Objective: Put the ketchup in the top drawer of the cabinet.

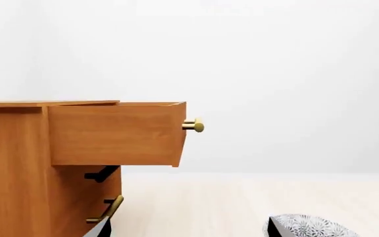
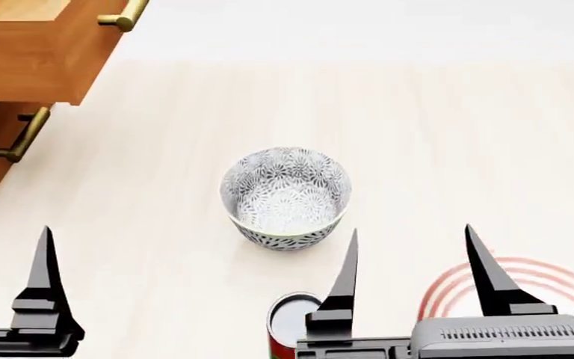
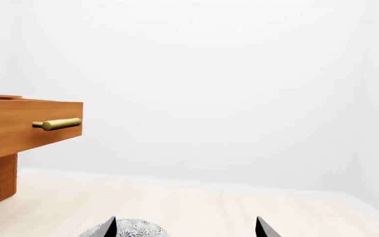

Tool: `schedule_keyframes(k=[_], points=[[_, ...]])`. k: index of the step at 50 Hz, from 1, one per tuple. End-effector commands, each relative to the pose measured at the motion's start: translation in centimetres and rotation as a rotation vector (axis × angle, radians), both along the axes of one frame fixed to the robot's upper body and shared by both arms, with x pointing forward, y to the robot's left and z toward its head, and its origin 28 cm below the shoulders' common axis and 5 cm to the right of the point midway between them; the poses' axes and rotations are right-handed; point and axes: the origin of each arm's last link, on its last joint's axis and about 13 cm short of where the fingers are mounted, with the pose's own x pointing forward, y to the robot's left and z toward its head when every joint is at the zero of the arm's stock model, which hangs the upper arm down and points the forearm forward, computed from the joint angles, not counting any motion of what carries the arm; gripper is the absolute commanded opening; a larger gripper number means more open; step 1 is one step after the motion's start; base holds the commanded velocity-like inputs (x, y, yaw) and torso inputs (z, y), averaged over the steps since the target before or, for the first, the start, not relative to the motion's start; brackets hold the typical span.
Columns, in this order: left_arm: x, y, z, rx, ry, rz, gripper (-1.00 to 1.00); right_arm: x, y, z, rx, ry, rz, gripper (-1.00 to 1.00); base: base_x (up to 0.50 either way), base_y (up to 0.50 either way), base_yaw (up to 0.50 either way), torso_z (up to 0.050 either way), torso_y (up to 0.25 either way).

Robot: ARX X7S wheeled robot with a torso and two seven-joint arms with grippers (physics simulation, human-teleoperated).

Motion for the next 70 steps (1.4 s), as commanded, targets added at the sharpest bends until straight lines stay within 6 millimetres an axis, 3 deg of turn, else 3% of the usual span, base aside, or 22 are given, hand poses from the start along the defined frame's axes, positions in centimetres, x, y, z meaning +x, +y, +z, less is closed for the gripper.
schedule_keyframes(k=[1,21,70], points=[[0.07,0.06,0.05,0.001,0.0,-0.001,1.0,0.16,0.07,0.05,0.004,0.006,0.005,1.0,0.5,0.0,0.0,0.0,0.0],[0.22,0.1,-0.07,-0.006,0.006,-0.001,1.0,0.2,0.06,-0.12,0.012,0.014,0.004,1.0,0.5,0.0,0.0,0.0,0.001],[0.37,0.24,-0.4,-0.017,0.019,0.0,1.0,0.52,0.1,-0.49,0.022,0.024,0.013,1.0,0.01,0.47,0.0,0.0,0.0]])
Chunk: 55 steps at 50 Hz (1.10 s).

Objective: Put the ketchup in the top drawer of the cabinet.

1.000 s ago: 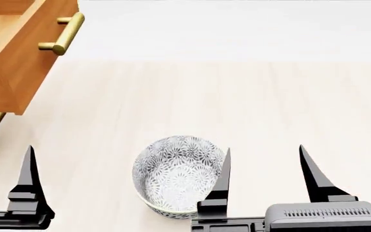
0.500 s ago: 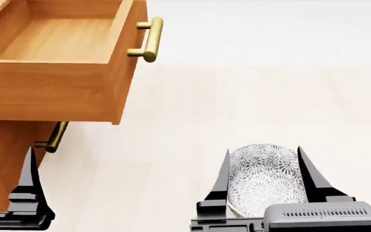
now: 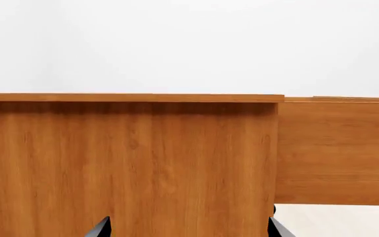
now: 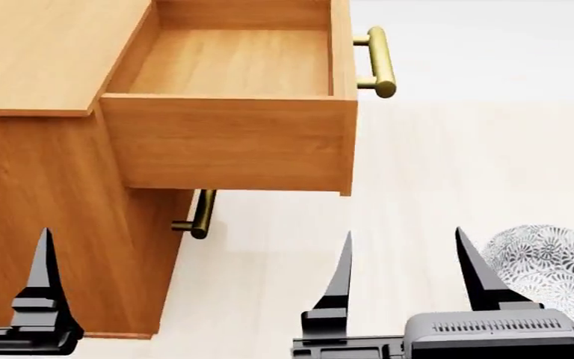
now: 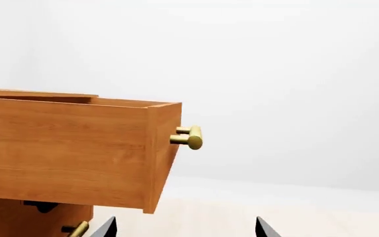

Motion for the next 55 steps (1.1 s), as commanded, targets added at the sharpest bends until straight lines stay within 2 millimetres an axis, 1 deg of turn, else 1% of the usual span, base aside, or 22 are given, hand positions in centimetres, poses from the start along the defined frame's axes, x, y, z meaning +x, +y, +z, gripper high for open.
schedule_keyframes(k=[1,2,4,8,13,22,35,55], points=[[0.0,-0.1,0.0,-0.007,0.001,-0.004,1.0,0.0,-0.2,0.0,0.014,-0.004,0.009,1.0,0.0,0.0,0.0,0.0,0.0],[0.0,-0.1,0.0,-0.007,0.002,-0.005,1.0,-0.1,-0.2,0.1,-0.016,-0.028,0.009,1.0,0.0,0.0,0.0,0.0,0.0],[0.1,-0.1,0.0,-0.006,0.002,-0.006,1.0,-0.1,-0.3,0.4,-0.004,-0.017,0.045,1.0,0.0,0.0,0.0,0.0,0.0],[0.1,-0.1,-0.2,-0.004,0.004,-0.006,1.0,0.0,-1.5,1.1,-0.029,-0.048,0.054,1.0,0.0,0.0,0.0,0.0,0.0],[0.1,-0.2,-0.2,-0.007,0.005,-0.009,1.0,0.1,-3.1,1.4,-0.069,-0.04,-0.013,1.0,0.0,0.0,0.0,0.0,0.0],[0.1,-0.2,0.0,-0.002,0.002,-0.007,1.0,-0.4,-4.1,1.9,-0.055,-0.05,-0.055,1.0,0.0,0.0,0.0,0.0,0.0],[0.2,-0.3,-0.1,0.001,0.006,-0.006,1.0,-0.5,-4.4,1.9,-0.038,-0.047,-0.062,1.0,0.0,0.0,0.0,0.0,0.0],[0.3,-0.3,-0.2,0.004,0.009,-0.003,1.0,-0.4,-4.4,1.7,-0.041,-0.045,-0.068,1.0,0.0,0.0,0.0,0.0,0.0]])
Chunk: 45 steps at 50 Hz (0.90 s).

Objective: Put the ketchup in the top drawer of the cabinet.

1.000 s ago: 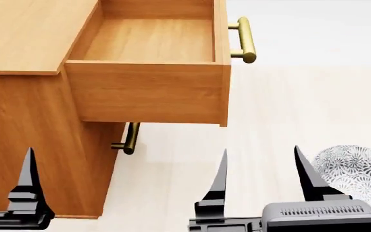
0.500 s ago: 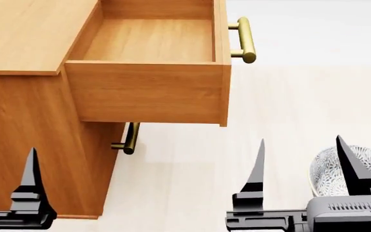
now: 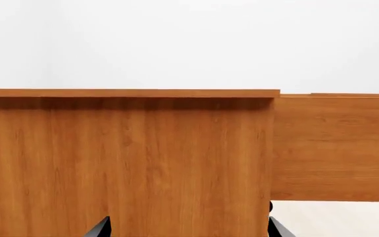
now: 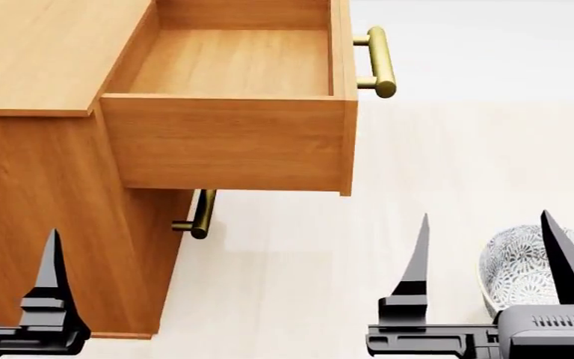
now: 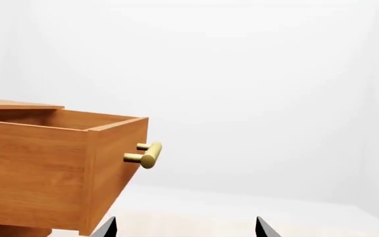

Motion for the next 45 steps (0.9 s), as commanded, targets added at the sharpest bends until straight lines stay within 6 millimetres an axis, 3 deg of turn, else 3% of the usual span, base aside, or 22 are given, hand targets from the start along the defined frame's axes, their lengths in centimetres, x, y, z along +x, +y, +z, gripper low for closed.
schedule_keyframes(k=[1,24,31,45], points=[[0.07,0.03,-0.07,0.001,0.001,0.003,1.0,0.03,-0.06,-0.09,0.003,0.002,-0.004,1.0,0.0,0.0,0.0,0.0,0.0],[0.24,0.04,-0.25,0.001,0.005,0.006,1.0,0.39,-0.15,-0.34,0.021,0.018,-0.008,1.0,0.0,0.0,0.0,0.0,0.0],[0.22,0.05,-0.24,0.001,0.005,0.008,1.0,0.28,-0.18,-0.32,0.024,0.008,-0.003,1.0,0.0,-0.47,0.0,0.0,0.0],[0.19,0.09,-0.28,0.0,0.005,0.009,1.0,0.2,-0.13,-0.25,0.01,0.003,-0.007,1.0,0.0,0.0,0.0,0.0,0.0]])
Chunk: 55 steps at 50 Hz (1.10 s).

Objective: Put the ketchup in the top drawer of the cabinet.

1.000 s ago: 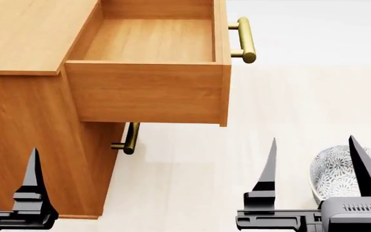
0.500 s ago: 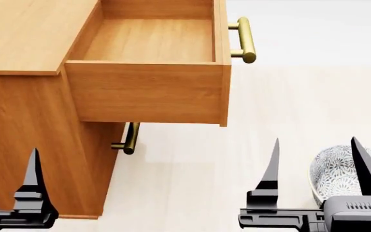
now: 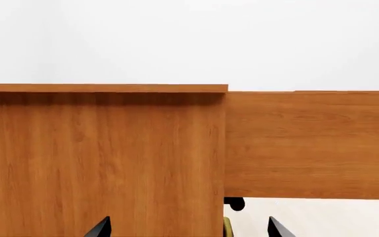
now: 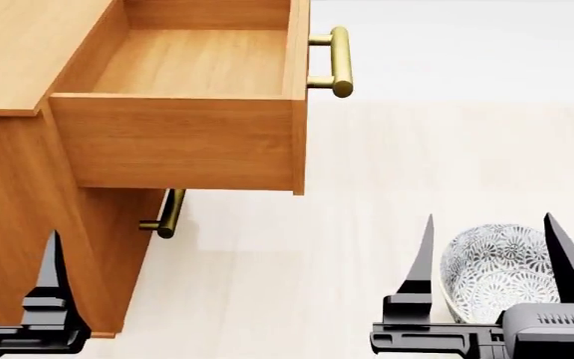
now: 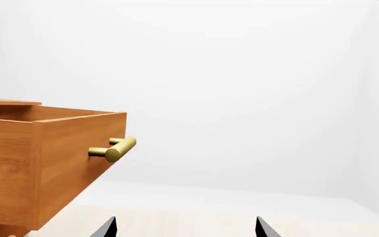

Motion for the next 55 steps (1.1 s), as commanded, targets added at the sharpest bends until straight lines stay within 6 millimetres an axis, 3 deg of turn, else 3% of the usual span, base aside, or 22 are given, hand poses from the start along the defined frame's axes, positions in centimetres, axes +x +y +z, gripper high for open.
schedule_keyframes(k=[1,6,32,55], points=[[0.0,0.1,-0.1,0.001,0.001,0.003,1.0,0.0,0.0,0.1,-0.003,-0.007,0.004,1.0,0.0,0.0,0.0,0.0,0.0],[0.1,0.1,-0.1,0.001,0.002,0.003,1.0,-0.2,-0.2,0.2,-0.015,-0.017,0.034,1.0,0.0,0.0,0.0,0.0,0.0],[0.0,-0.1,-0.7,0.006,0.015,0.012,1.0,-0.5,-5.5,1.0,-0.112,-0.013,0.003,1.0,0.0,0.0,0.0,0.0,0.0],[0.2,-0.2,-0.9,0.006,0.025,0.023,1.0,-1.3,-10.5,0.3,-0.046,0.025,0.075,1.0,0.0,0.0,0.0,0.0,0.0]])
